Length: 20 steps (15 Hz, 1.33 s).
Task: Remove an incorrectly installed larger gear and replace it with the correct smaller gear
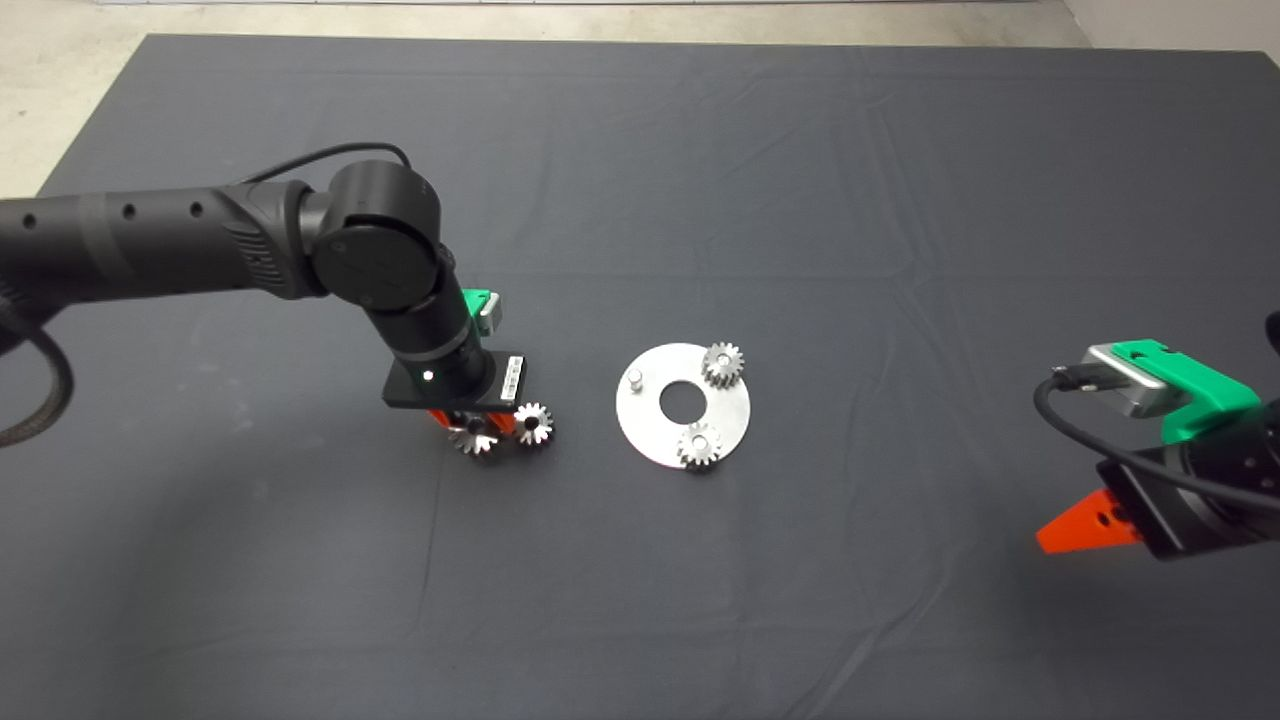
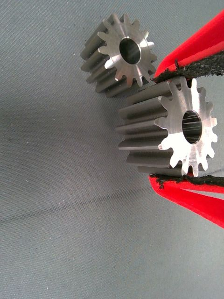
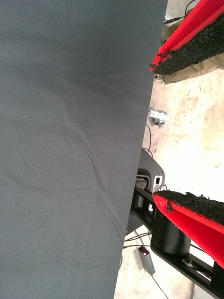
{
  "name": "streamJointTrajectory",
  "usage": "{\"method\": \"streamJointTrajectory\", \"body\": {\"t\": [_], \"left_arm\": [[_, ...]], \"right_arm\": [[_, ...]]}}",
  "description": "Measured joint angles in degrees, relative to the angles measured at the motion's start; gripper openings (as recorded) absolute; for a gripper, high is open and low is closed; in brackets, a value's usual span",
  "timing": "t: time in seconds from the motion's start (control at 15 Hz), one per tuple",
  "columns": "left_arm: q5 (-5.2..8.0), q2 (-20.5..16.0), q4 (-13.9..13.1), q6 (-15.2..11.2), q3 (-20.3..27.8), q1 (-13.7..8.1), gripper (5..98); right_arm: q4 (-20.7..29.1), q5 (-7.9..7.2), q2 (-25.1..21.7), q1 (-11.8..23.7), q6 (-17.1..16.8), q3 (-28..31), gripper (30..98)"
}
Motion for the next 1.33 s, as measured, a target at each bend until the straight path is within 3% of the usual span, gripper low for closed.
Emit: {"method": "streamJointTrajectory", "body": {"t": [0.67, 0.93, 1.33], "left_arm": [[0.13, 0.30, 0.30, 0.00, 0.00, 0.03, 36.1], [0.04, 0.34, 0.83, 0.00, 0.00, 1.71, 33.9], [-0.02, -0.30, 1.00, 0.01, -0.11, 1.78, 33.8]], "right_arm": [[0.00, 0.00, 0.00, 0.00, 0.00, 0.00, 66.0], [0.00, 0.00, -0.02, 0.00, 0.00, 0.00, 66.0], [0.00, -0.02, -0.02, 0.00, 0.00, 0.00, 66.0]]}}
